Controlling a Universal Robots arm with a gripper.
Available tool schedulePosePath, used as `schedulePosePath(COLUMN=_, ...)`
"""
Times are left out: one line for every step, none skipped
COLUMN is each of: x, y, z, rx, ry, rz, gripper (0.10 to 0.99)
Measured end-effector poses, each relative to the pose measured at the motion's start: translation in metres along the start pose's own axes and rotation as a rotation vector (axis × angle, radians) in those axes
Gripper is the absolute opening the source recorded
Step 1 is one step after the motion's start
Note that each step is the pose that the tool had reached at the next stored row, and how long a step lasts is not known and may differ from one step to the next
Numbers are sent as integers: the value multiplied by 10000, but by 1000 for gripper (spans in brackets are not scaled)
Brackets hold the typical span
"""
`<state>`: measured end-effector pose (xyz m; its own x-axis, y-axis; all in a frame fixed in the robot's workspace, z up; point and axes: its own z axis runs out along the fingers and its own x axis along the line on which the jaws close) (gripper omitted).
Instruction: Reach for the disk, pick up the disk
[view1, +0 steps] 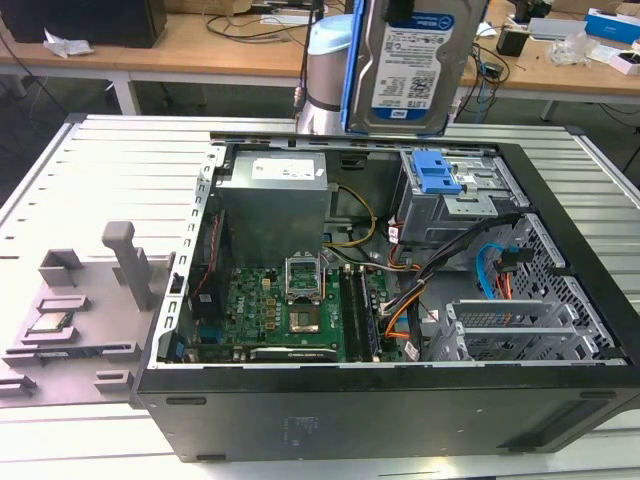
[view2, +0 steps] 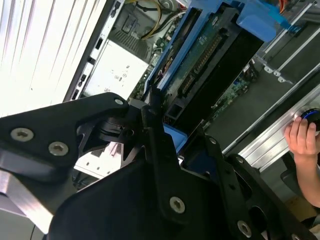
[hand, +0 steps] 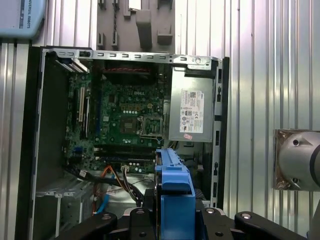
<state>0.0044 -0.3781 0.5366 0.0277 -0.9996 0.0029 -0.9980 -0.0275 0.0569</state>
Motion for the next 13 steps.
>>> schedulePosePath(x=0, y=-34, z=-2, rx=-2, ry=0, rz=-1, gripper=365)
schedulePosePath(x=1, y=-84, z=-6, rx=-4, ry=2, rz=2, gripper=365)
schedulePosePath(x=2, y=-141, z=-8, rx=-6, ry=1, rz=0, gripper=365)
schedulePosePath(x=3, y=-195, z=-12, rx=-8, ry=1, rz=1, gripper=365)
schedulePosePath(x=4, y=-241, z=-14, rx=-9, ry=1, rz=1, gripper=365)
schedulePosePath(x=4, y=-274, z=-16, rx=-11, ry=2, rz=-1, gripper=365)
schedulePosePath(x=5, y=-350, z=-21, rx=-15, ry=3, rz=0, gripper=365)
schedulePosePath(x=5, y=-385, z=-23, rx=-16, ry=3, rz=-1, gripper=365)
schedulePosePath(x=6, y=-421, z=-25, rx=-17, ry=3, rz=1, gripper=365)
schedulePosePath(x=6, y=-454, z=-27, rx=-19, ry=3, rz=1, gripper=365)
schedulePosePath(x=7, y=-491, z=-28, rx=-21, ry=2, rz=-1, gripper=365)
schedulePosePath(x=7, y=-527, z=-31, rx=-22, ry=2, rz=0, gripper=365)
schedulePosePath(x=8, y=-562, z=-33, rx=-24, ry=2, rz=1, gripper=365)
